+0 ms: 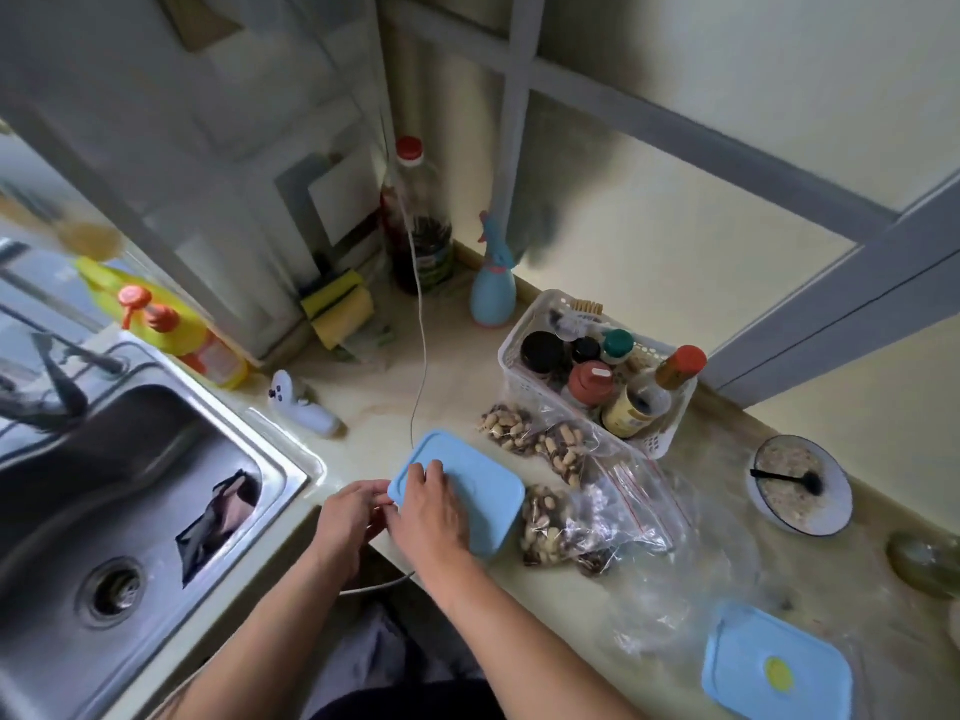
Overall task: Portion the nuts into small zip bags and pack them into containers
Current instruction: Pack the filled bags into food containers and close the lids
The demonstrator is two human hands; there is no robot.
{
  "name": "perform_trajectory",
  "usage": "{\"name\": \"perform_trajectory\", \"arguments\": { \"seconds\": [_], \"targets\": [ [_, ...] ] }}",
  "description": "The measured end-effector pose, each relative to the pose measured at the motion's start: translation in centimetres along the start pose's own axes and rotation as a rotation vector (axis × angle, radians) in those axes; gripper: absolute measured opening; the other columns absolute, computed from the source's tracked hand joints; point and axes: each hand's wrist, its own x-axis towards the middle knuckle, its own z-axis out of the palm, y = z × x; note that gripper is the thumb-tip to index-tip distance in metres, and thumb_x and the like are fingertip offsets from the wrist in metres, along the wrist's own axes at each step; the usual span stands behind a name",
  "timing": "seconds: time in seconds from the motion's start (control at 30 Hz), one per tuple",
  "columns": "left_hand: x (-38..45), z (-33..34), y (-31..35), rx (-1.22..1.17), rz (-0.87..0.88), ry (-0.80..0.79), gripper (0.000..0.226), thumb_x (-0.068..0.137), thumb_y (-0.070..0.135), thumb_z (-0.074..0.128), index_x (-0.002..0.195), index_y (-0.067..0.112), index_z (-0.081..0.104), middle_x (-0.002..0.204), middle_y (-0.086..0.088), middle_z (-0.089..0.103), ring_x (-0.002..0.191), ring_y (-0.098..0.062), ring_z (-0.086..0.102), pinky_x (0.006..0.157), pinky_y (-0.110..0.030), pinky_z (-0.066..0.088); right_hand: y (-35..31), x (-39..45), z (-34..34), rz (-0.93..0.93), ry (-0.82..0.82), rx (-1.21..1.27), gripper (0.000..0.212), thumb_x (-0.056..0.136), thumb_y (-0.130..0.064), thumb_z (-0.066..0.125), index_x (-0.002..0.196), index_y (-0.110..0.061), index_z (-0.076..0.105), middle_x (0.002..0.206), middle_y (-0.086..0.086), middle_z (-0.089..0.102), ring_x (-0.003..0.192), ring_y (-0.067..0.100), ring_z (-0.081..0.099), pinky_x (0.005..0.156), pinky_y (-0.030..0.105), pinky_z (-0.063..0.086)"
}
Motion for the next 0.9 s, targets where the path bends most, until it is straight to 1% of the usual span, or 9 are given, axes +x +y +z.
{"name": "perform_trajectory", "arguments": {
  "seconds": [0.07, 0.2, 0.3, 0.37, 0.43, 0.53, 0.6, 0.77, 0.9],
  "targets": [
    [0.4, -0.4, 0.2, 0.005, 0.011, -0.021, 0.029, 0.085, -0.002, 0.05, 0.1, 0.001, 0.075, 0.096, -0.018, 0.076, 0.075, -0.019, 0.069, 0.067, -0.026, 0.054, -0.8, 0.7, 0.0, 0.065, -0.005, -0.006, 0.052, 0.1, -0.044, 0.054, 0.135, -0.007, 0.044, 0.136, 0.014, 0.043, 0.123, 0.032, 0.051, 0.1, 0.043, 0.045],
    [1.3, -1.5, 0.2, 0.059, -0.02, -0.116, 0.033, 0.084, 0.001, 0.046, 0.1, 0.003, 0.075, 0.094, -0.015, 0.077, 0.077, -0.019, 0.069, 0.066, -0.025, 0.052, -2.3, 2.2, -0.1, 0.155, -0.041, -0.088, 0.055, 0.098, -0.043, 0.057, 0.136, -0.004, 0.049, 0.134, 0.016, 0.051, 0.123, 0.032, 0.056, 0.1, 0.041, 0.046],
    [2.1, -2.5, 0.2, 0.132, -0.044, -0.21, 0.037, 0.079, 0.002, 0.046, 0.102, 0.007, 0.075, 0.098, -0.017, 0.076, 0.084, -0.02, 0.068, 0.073, -0.027, 0.053, -3.3, 3.1, 0.0, 0.191, -0.075, -0.128, 0.051, 0.095, -0.04, 0.062, 0.131, -0.005, 0.058, 0.131, 0.017, 0.057, 0.121, 0.033, 0.058, 0.099, 0.041, 0.048],
    [1.9, -2.6, 0.6, 0.12, -0.04, -0.229, 0.037, 0.082, -0.001, 0.043, 0.102, 0.005, 0.075, 0.097, -0.017, 0.076, 0.084, -0.021, 0.068, 0.079, -0.032, 0.054, -3.4, 3.3, -0.4, 0.228, -0.079, -0.132, 0.05, 0.093, -0.042, 0.063, 0.128, -0.006, 0.06, 0.13, 0.017, 0.059, 0.121, 0.034, 0.058, 0.099, 0.041, 0.048],
    [1.8, -2.5, 1.1, 0.112, -0.023, -0.255, 0.037, 0.087, -0.001, 0.04, 0.101, 0.003, 0.074, 0.097, -0.017, 0.076, 0.085, -0.022, 0.069, 0.085, -0.035, 0.057, -3.1, 3.6, -0.7, 0.258, -0.079, -0.112, 0.052, 0.091, -0.044, 0.062, 0.127, -0.007, 0.06, 0.13, 0.018, 0.06, 0.123, 0.035, 0.056, 0.101, 0.041, 0.046],
    [2.7, -2.7, 1.5, 0.119, -0.002, -0.284, 0.032, 0.094, 0.003, 0.042, 0.098, 0.001, 0.074, 0.099, -0.021, 0.074, 0.085, -0.025, 0.069, 0.087, -0.04, 0.058, -3.2, 3.6, -1.2, 0.275, -0.104, -0.074, 0.054, 0.091, -0.045, 0.063, 0.127, -0.005, 0.059, 0.13, 0.02, 0.059, 0.124, 0.037, 0.054, 0.104, 0.041, 0.043],
    [3.1, -2.8, 1.6, 0.129, -0.003, -0.283, 0.03, 0.094, 0.005, 0.046, 0.095, 0.002, 0.076, 0.098, -0.02, 0.074, 0.086, -0.025, 0.071, 0.089, -0.044, 0.06, -3.4, 3.6, -1.5, 0.288, -0.107, -0.054, 0.053, 0.09, -0.044, 0.064, 0.124, -0.004, 0.06, 0.128, 0.021, 0.06, 0.122, 0.037, 0.056, 0.102, 0.04, 0.044],
    [3.3, -3.0, 2.0, 0.121, -0.002, -0.317, 0.031, 0.097, 0.002, 0.046, 0.099, -0.002, 0.076, 0.098, -0.014, 0.077, 0.094, -0.025, 0.074, 0.083, -0.034, 0.061, -3.6, 3.2, -2.0, 0.307, -0.108, 0.017, 0.051, 0.087, -0.042, 0.064, 0.121, -0.005, 0.061, 0.126, 0.02, 0.06, 0.12, 0.037, 0.056, 0.1, 0.04, 0.045],
    [3.4, -3.2, 2.1, 0.14, 0.011, -0.341, 0.031, 0.098, 0.001, 0.045, 0.101, -0.001, 0.077, 0.098, -0.015, 0.077, 0.095, -0.026, 0.074, 0.086, -0.032, 0.06, -3.3, 2.9, -2.3, 0.288, -0.105, 0.044, 0.051, 0.084, -0.045, 0.063, 0.116, -0.005, 0.061, 0.122, 0.02, 0.061, 0.116, 0.038, 0.056, 0.097, 0.041, 0.046]
  ]
}}
